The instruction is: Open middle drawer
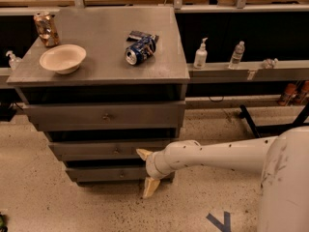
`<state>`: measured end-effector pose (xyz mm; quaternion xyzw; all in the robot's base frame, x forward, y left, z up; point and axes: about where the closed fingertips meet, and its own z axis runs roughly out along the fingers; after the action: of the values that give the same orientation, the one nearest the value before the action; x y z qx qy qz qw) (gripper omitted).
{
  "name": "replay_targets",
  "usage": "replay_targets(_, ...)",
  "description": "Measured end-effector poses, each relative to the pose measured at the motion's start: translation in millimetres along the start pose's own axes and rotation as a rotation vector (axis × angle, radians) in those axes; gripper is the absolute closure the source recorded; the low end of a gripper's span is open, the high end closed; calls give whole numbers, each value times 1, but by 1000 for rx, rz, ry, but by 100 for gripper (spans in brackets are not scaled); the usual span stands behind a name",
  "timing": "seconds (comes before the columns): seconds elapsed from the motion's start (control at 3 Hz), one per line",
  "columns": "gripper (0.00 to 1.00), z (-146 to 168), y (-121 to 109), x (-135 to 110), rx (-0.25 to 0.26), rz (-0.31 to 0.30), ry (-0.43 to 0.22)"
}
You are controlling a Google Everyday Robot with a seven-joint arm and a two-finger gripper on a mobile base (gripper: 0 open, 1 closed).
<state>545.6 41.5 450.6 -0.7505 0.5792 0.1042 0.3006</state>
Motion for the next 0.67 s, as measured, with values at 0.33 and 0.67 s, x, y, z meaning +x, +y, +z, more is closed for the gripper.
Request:
replay_targets(0.33,0,11,-41,13,104,-85,40)
replay_targets(0.67,0,25,-78,29,160,-129,77)
